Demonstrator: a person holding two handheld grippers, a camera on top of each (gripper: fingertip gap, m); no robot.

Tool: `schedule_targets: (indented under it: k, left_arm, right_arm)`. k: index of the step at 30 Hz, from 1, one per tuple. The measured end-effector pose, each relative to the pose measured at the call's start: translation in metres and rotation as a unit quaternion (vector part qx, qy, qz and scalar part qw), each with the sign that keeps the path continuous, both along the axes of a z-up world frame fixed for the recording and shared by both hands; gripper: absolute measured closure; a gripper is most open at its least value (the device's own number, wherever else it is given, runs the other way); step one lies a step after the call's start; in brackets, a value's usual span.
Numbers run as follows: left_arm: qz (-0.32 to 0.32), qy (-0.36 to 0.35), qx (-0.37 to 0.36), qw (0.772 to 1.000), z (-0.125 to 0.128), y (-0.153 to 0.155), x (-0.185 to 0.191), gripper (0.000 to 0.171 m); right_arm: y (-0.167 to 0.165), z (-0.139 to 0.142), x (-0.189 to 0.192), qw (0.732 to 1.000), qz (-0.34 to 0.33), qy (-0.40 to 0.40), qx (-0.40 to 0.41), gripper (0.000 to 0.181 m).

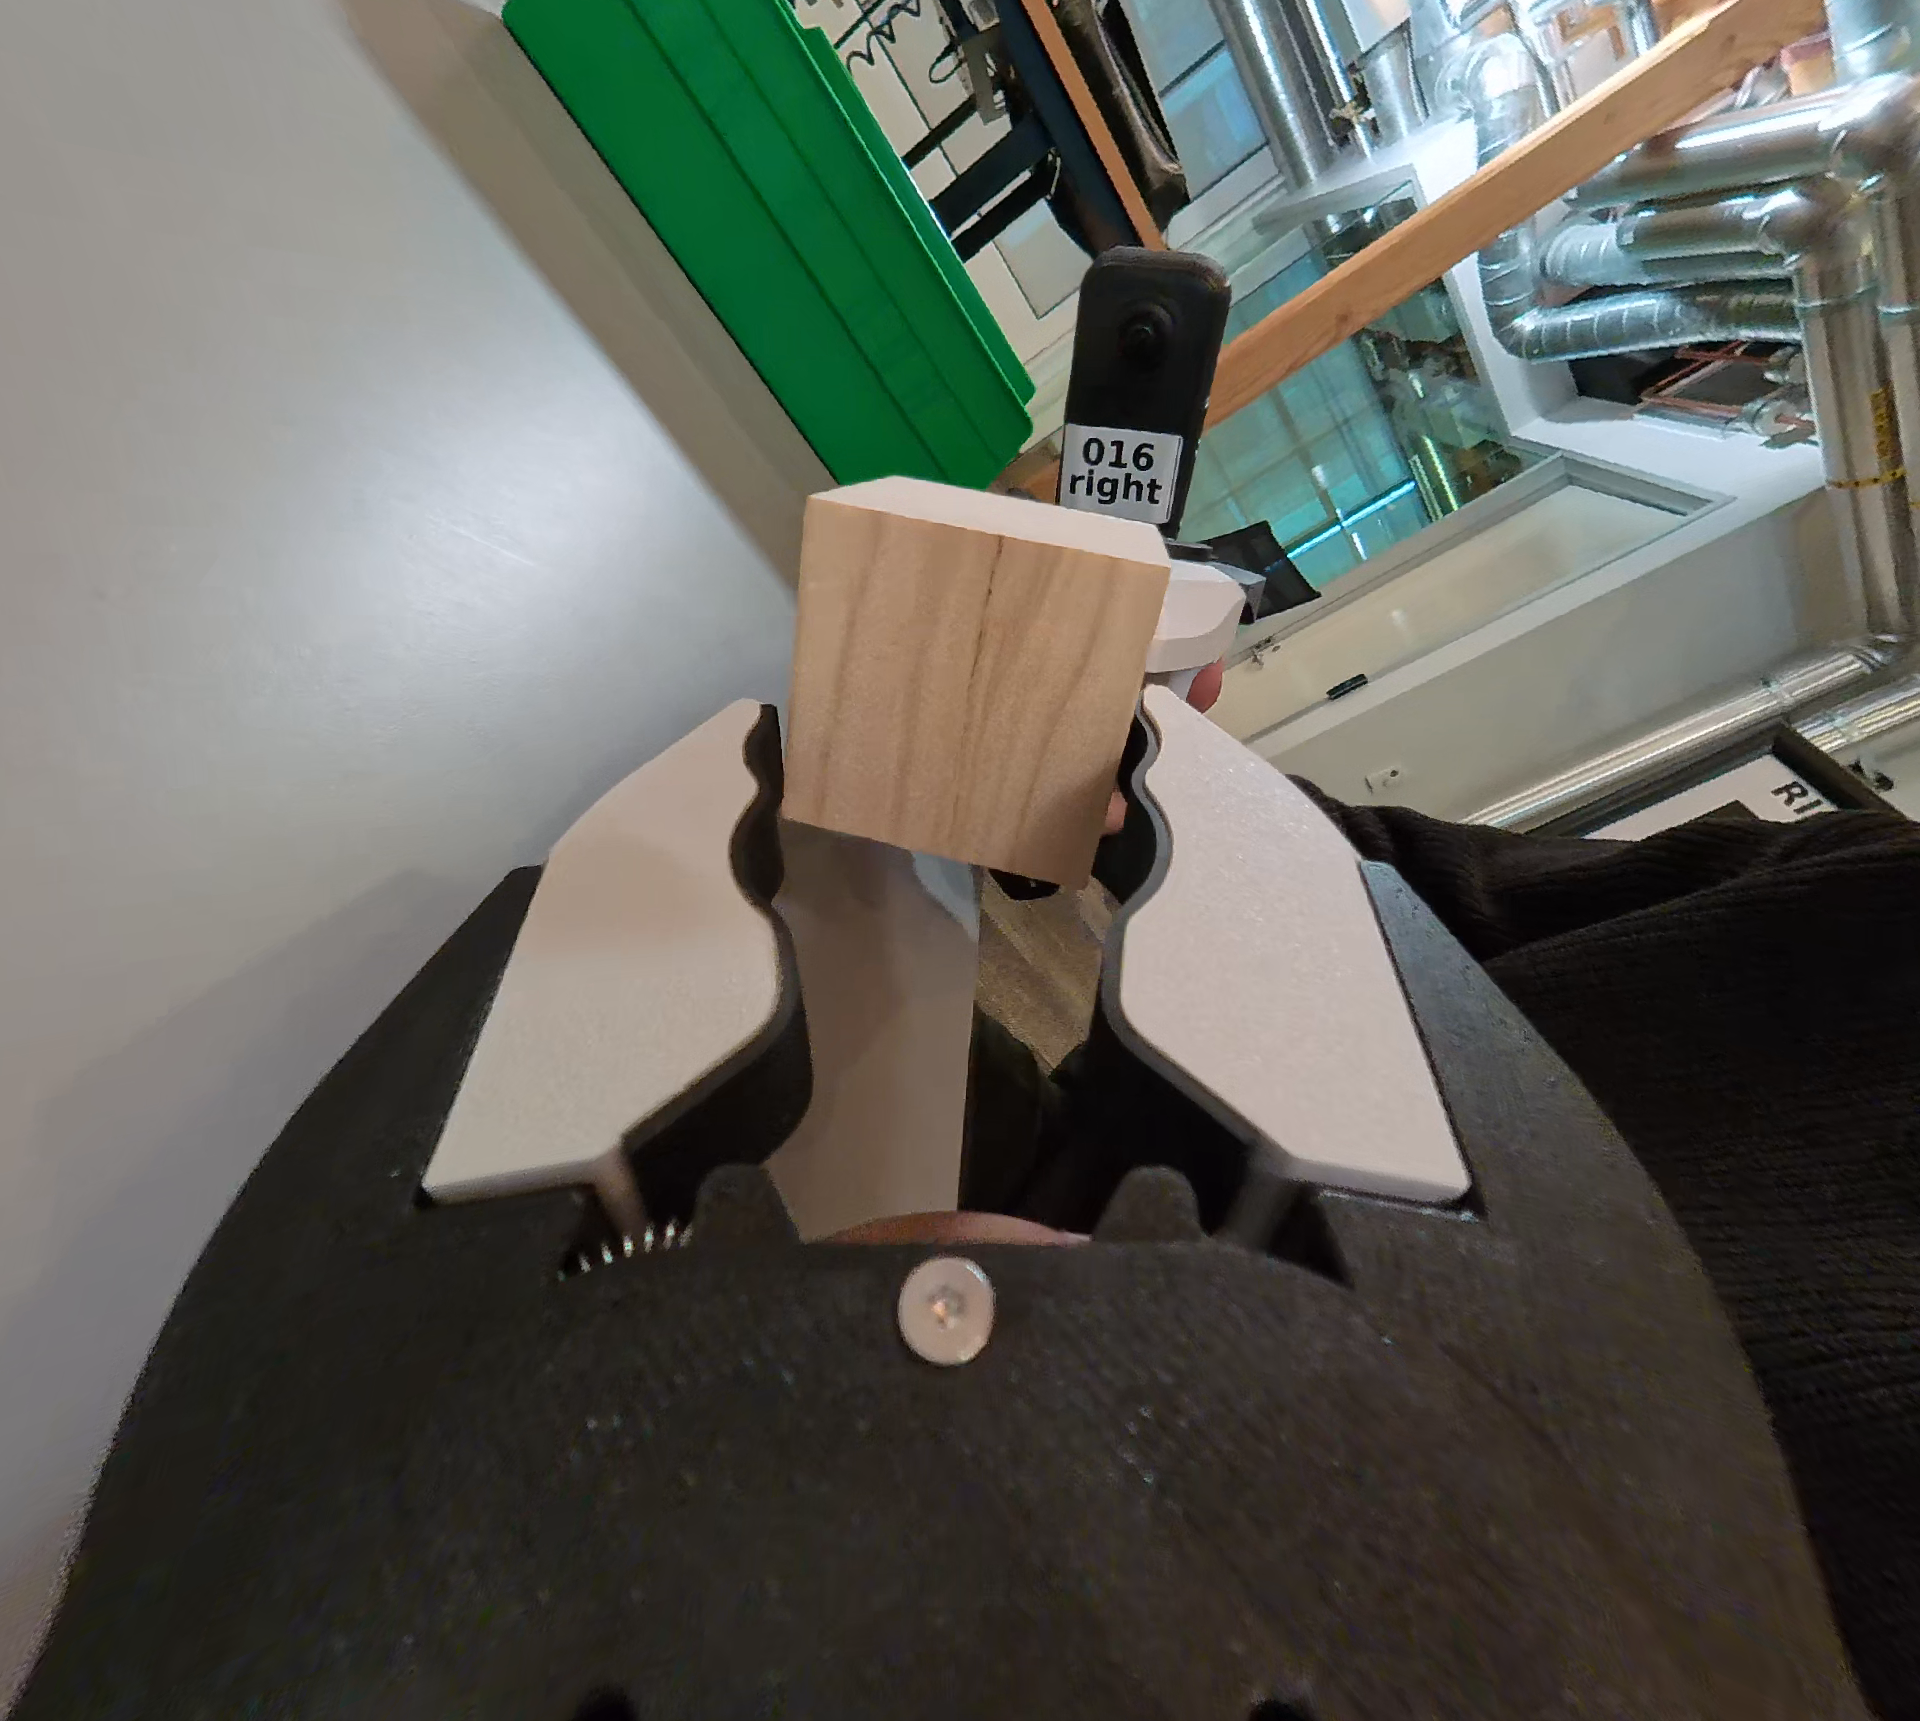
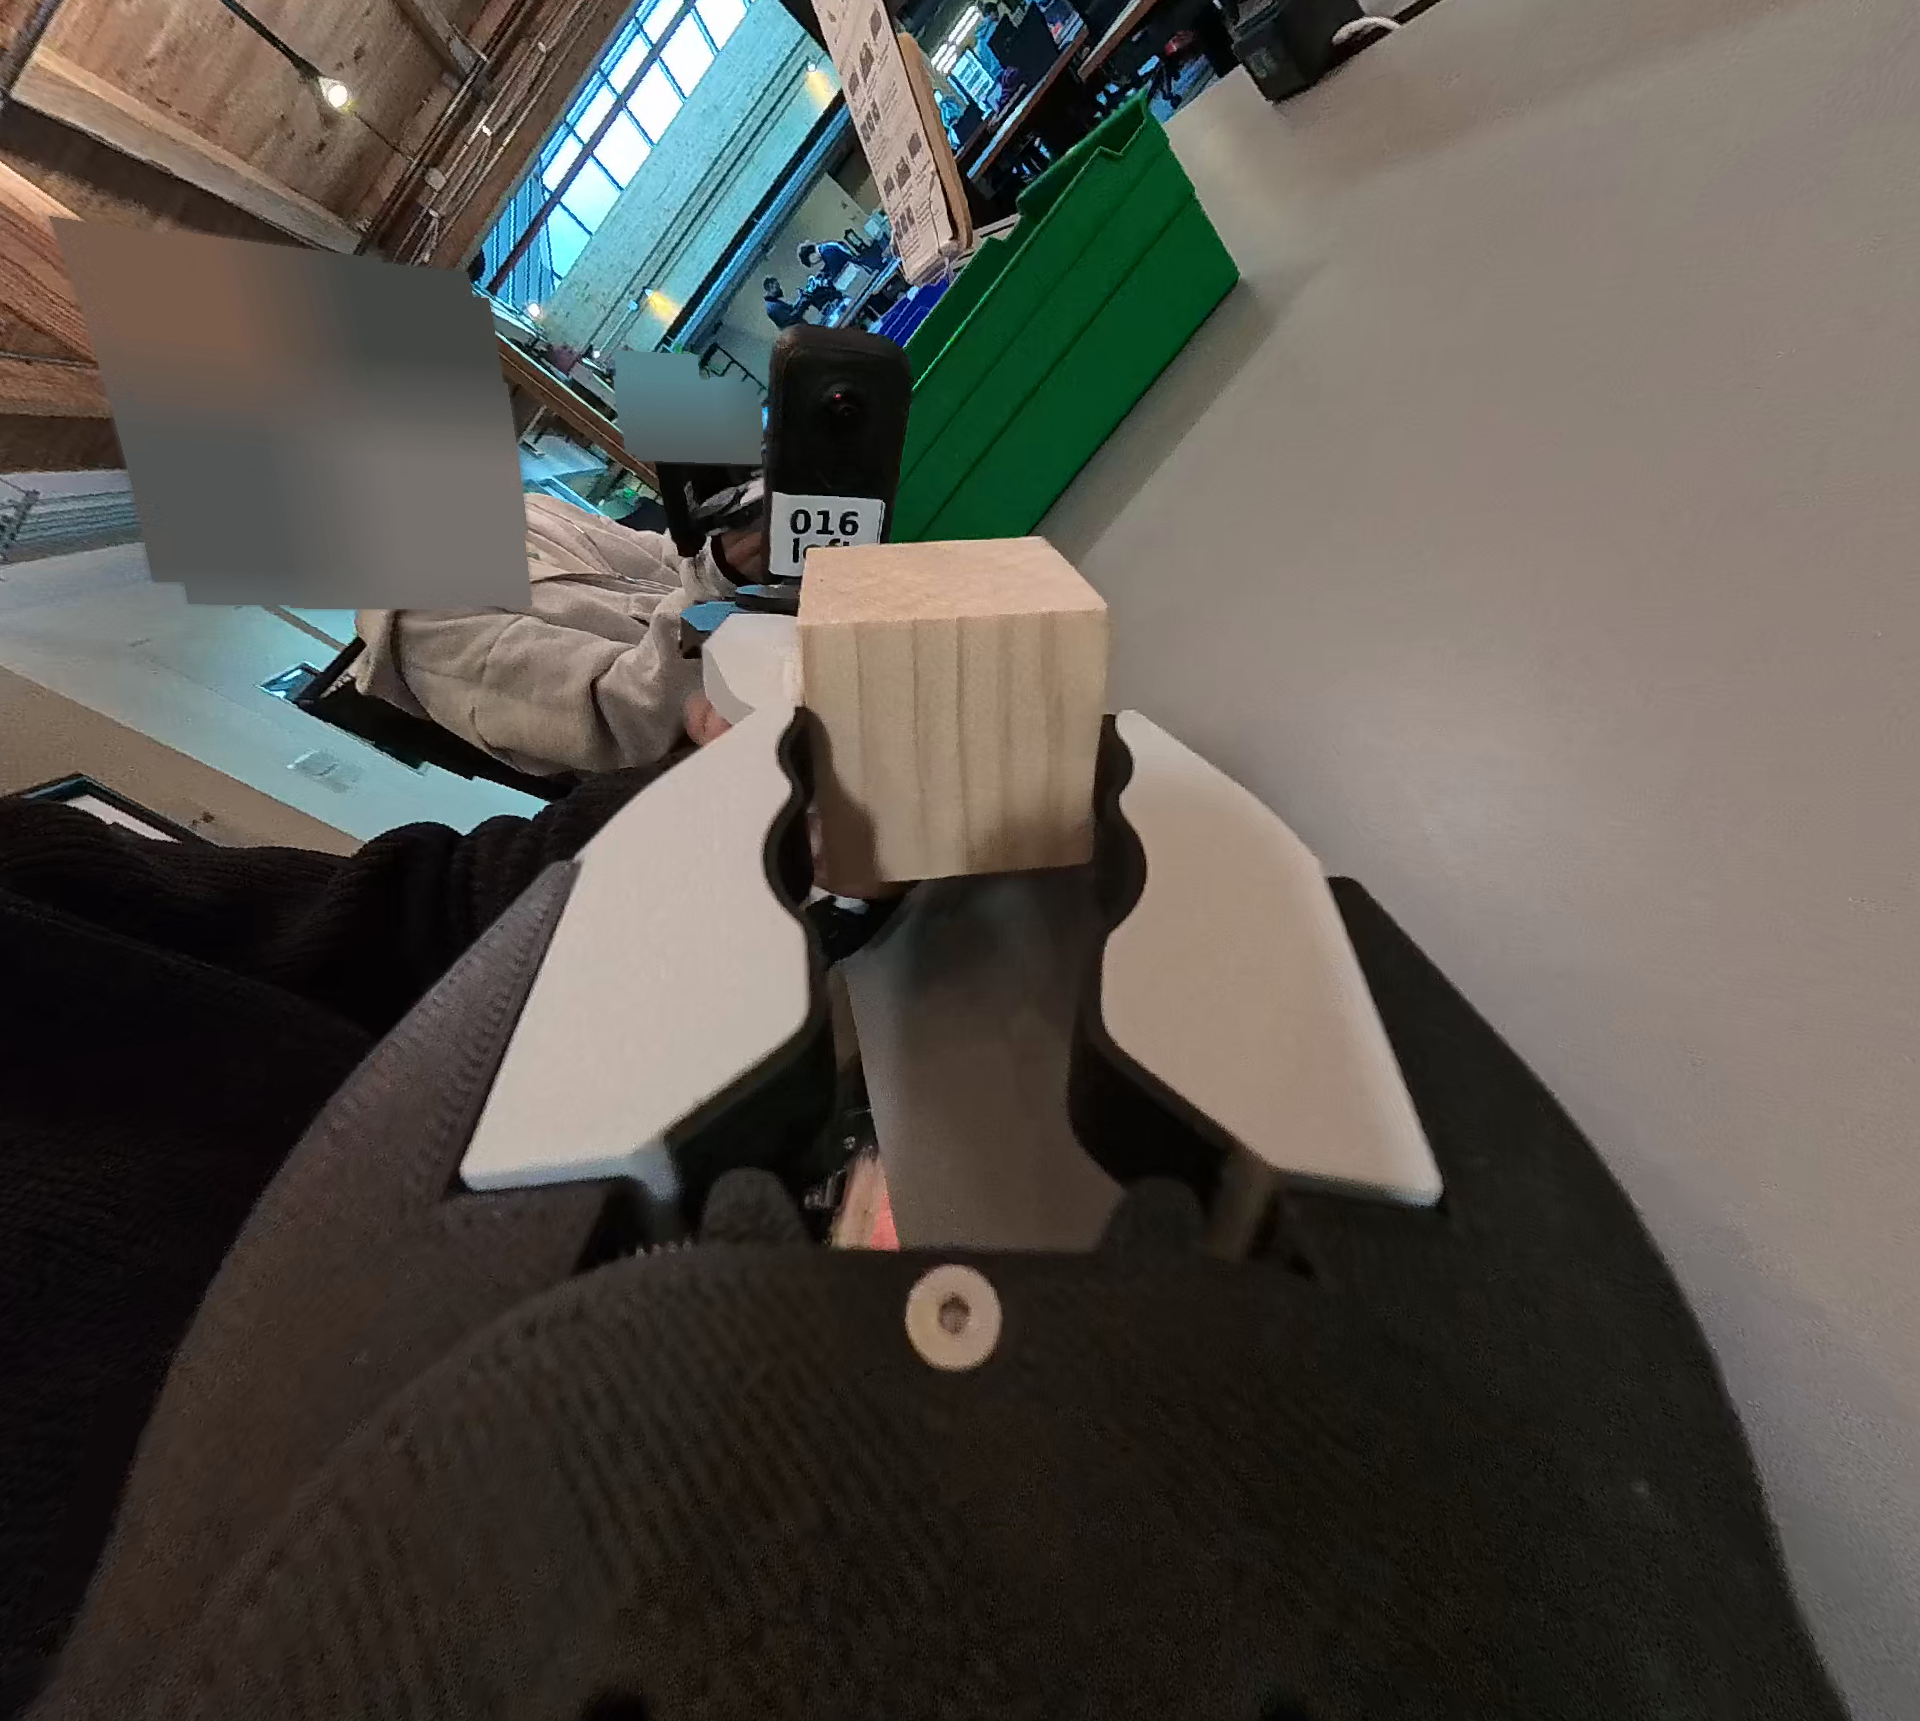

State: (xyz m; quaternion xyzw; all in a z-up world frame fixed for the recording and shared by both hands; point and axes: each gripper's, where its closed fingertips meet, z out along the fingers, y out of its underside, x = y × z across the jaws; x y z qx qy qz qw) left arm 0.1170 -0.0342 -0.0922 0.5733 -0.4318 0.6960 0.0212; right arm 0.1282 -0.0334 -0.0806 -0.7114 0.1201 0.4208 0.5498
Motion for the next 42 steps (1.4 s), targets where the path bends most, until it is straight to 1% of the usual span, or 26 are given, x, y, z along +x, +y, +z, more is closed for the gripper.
schedule_targets:
  k: [2,4,6,9,11,13,14,16,17,19,22,25,27,29,31,34,35,37,38,42]
  left_arm:
    - [-0.003,0.004,-0.002,1.000,-0.001,0.000,0.000,0.107]
    - [0.003,0.001,0.001,1.000,-0.001,0.003,0.000,0.100]
    - [0.014,-0.001,0.003,1.000,0.001,0.008,0.000,0.095]
    - [0.021,-0.012,0.010,1.000,0.005,0.013,-0.001,0.088]
    - [0.026,-0.014,0.024,0.999,0.005,0.015,-0.001,0.089]
    - [0.034,-0.016,0.050,0.998,0.003,0.017,0.000,0.090]
    - [0.034,-0.015,0.062,0.997,0.002,0.017,-0.001,0.090]
    - [0.033,-0.017,0.080,0.996,0.001,0.017,-0.002,0.093]
    - [0.034,-0.018,0.086,0.996,0.001,0.016,-0.002,0.095]
    - [0.031,-0.020,0.097,0.995,0.000,0.015,-0.003,0.098]
    - [0.024,-0.019,0.109,0.994,-0.003,0.014,-0.003,0.100]
    - [0.023,-0.014,0.118,0.993,-0.007,0.013,-0.001,0.100]
    - [0.027,-0.008,0.127,0.991,-0.010,0.014,0.000,0.100]
    - [0.028,-0.003,0.141,0.990,-0.014,0.014,0.001,0.100]
    - [0.028,0.000,0.154,0.988,-0.017,0.014,0.002,0.100]
    - [0.023,0.003,0.173,0.985,-0.023,0.012,0.002,0.100]
    - [0.020,0.005,0.178,0.984,-0.025,0.012,0.003,0.100]
    - [0.017,0.009,0.186,0.982,-0.028,0.011,0.003,0.100]
    - [0.017,0.010,0.187,0.982,-0.029,0.011,0.004,0.100]
    - [0.017,0.008,0.176,0.984,-0.028,0.011,0.005,0.101]
  right_arm:
    - [0.000,0.001,0.001,1.000,-0.004,-0.015,0.001,0.128]
    - [-0.001,0.002,0.004,0.999,-0.012,-0.037,0.002,0.128]
    - [-0.003,0.009,0.009,0.998,-0.022,-0.049,0.014,0.128]
    - [-0.009,0.030,0.020,0.997,-0.042,-0.046,0.042,0.128]
    - [-0.015,0.045,0.029,0.995,-0.063,-0.054,0.060,0.128]
    - [-0.024,0.068,0.042,0.990,-0.088,-0.074,0.086,0.128]
    - [-0.029,0.081,0.051,0.986,-0.098,-0.097,0.095,0.128]
    - [-0.043,0.104,0.075,0.970,-0.124,-0.186,0.099,0.128]
    - [-0.050,0.113,0.092,0.956,-0.140,-0.244,0.089,0.128]
    - [-0.067,0.128,0.132,0.922,-0.162,-0.349,0.044,0.128]
    - [-0.093,0.138,0.198,0.873,-0.166,-0.457,-0.045,0.128]
    - [-0.120,0.126,0.264,0.813,-0.140,-0.546,-0.147,0.128]
    - [-0.137,0.105,0.295,0.778,-0.087,-0.588,-0.201,0.128]
    - [-0.150,0.078,0.312,0.757,-0.016,-0.607,-0.241,0.128]
    - [-0.160,0.050,0.319,0.738,0.052,-0.613,-0.276,0.128]
    - [-0.167,0.015,0.317,0.714,0.145,-0.609,-0.313,0.128]
    - [-0.168,0.005,0.315,0.704,0.173,-0.608,-0.323,0.128]
    - [-0.168,-0.009,0.315,0.673,0.216,-0.621,-0.337,0.127]
    - [-0.167,-0.015,0.314,0.666,0.233,-0.622,-0.339,0.127]
    - [-0.158,-0.025,0.311,0.662,0.269,-0.614,-0.336,0.127]
